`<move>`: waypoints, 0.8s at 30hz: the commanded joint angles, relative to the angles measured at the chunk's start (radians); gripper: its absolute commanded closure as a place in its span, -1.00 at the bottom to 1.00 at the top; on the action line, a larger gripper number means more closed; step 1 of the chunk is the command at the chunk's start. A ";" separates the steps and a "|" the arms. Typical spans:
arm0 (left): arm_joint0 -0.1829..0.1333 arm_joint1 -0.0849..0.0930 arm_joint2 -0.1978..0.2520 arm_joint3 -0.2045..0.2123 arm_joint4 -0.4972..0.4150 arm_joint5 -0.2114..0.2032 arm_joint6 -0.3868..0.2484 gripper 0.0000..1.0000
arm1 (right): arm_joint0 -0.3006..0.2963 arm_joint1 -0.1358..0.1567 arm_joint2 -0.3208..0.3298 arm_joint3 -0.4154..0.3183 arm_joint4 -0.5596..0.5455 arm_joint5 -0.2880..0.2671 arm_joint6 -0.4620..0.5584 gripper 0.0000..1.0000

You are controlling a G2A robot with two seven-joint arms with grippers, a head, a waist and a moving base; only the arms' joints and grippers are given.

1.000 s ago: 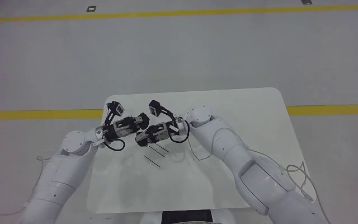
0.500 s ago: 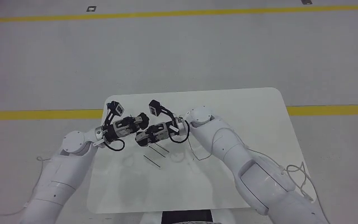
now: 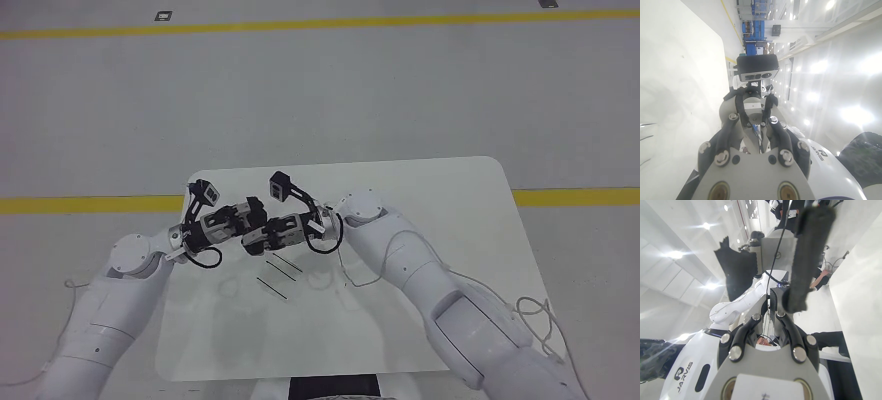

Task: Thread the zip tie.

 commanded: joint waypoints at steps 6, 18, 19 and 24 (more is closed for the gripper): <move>0.000 -0.002 -0.003 0.002 -0.003 -0.006 0.011 -1.00 | -0.017 0.030 -0.012 -0.048 0.053 0.002 0.000 1.00; 0.003 -0.004 -0.016 0.006 -0.030 -0.011 0.029 -1.00 | -0.052 0.089 -0.072 -0.161 0.254 0.033 0.000 1.00; 0.003 -0.004 -0.017 0.006 -0.031 -0.011 0.030 -1.00 | -0.053 0.095 -0.079 -0.168 0.266 0.034 0.000 1.00; 0.004 -0.005 -0.018 0.006 -0.028 -0.010 0.034 -1.00 | -0.053 0.117 -0.111 -0.187 0.304 0.051 0.000 1.00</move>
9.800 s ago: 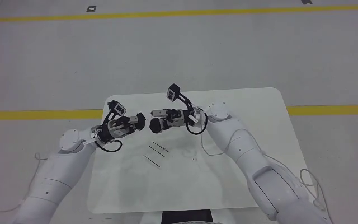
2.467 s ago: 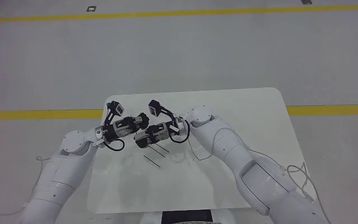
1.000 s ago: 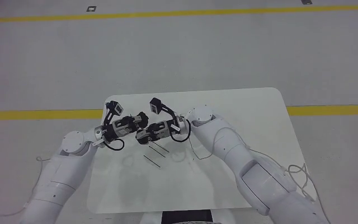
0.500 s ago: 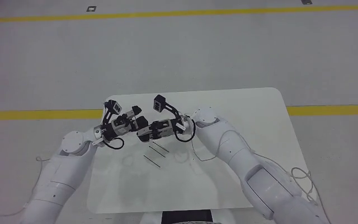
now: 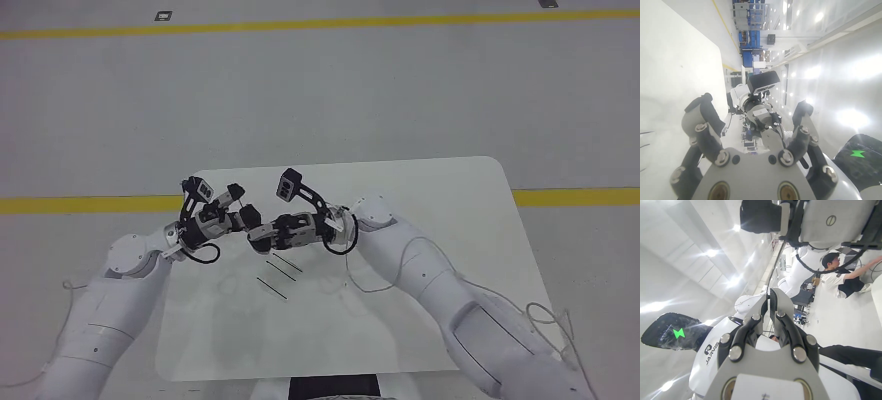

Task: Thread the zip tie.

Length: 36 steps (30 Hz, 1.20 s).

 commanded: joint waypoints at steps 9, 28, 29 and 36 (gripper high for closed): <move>0.000 0.000 0.000 0.000 0.000 0.000 0.000 -1.00 | 0.000 0.000 0.000 0.001 -0.001 0.000 0.000 1.00; -0.145 -0.034 0.102 0.283 -0.403 0.326 -0.392 -1.00 | -0.088 0.093 -0.008 -0.151 0.053 0.068 0.000 1.00; -0.150 -0.037 0.116 0.285 -0.427 0.344 -0.392 -1.00 | -0.087 0.098 -0.020 -0.155 0.057 0.070 0.000 1.00; -0.173 -0.040 0.174 0.289 -0.470 0.378 -0.392 -1.00 | -0.070 0.116 -0.075 -0.156 0.082 0.079 0.000 1.00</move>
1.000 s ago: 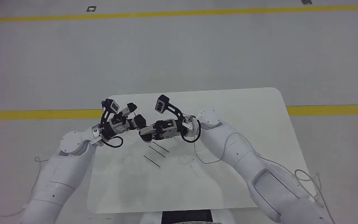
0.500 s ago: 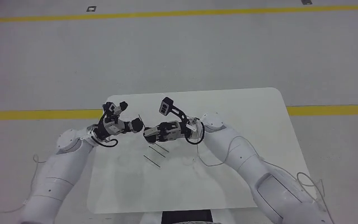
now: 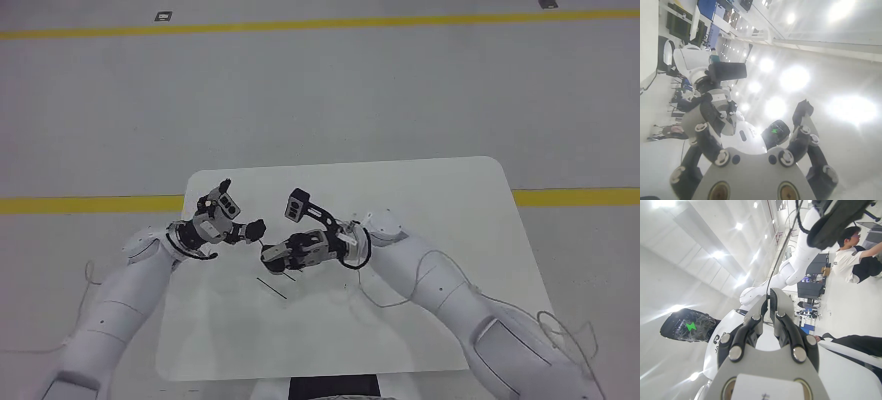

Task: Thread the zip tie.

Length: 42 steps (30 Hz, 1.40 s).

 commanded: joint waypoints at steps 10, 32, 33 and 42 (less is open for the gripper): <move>0.016 0.000 -0.002 -0.020 -0.035 0.078 0.000 -1.00 | -0.034 0.008 0.027 -0.030 -0.015 0.007 -0.019 1.00; 0.038 0.025 0.001 -0.094 -0.052 0.096 0.035 -1.00 | -0.091 0.028 0.082 -0.113 -0.036 0.055 -0.040 1.00; 0.040 0.025 0.000 -0.094 -0.057 0.106 0.032 -1.00 | -0.095 0.030 0.087 -0.118 -0.040 0.059 -0.042 1.00; 0.041 0.026 0.008 -0.106 -0.077 0.169 0.000 -0.40 | -0.121 0.039 0.125 -0.154 -0.057 0.080 -0.044 1.00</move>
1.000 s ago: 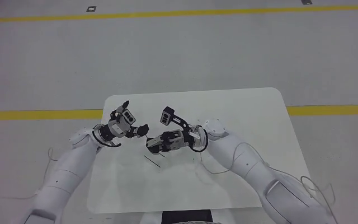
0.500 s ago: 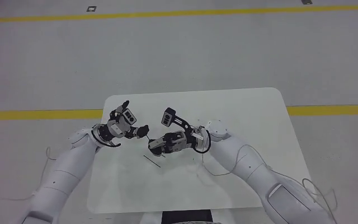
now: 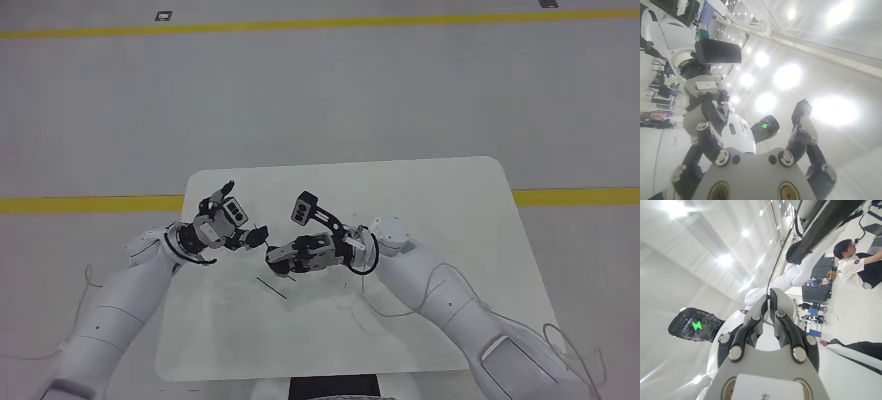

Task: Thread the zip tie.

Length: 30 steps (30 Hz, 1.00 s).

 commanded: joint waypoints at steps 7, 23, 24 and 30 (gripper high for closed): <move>-0.003 0.006 0.017 -0.019 -0.011 0.041 0.000 0.02 | -0.013 0.003 0.019 -0.015 -0.013 0.008 0.008 1.00; -0.012 0.028 0.067 -0.052 0.011 0.047 0.000 0.18 | -0.019 -0.003 0.038 -0.014 -0.019 0.021 0.022 1.00; -0.014 0.030 0.071 -0.053 0.010 0.047 0.000 0.20 | -0.018 -0.003 0.039 -0.013 -0.019 0.022 0.023 1.00; -0.021 0.039 0.089 -0.056 0.004 0.044 0.000 0.44 | -0.019 -0.005 0.045 -0.013 -0.025 0.026 0.027 1.00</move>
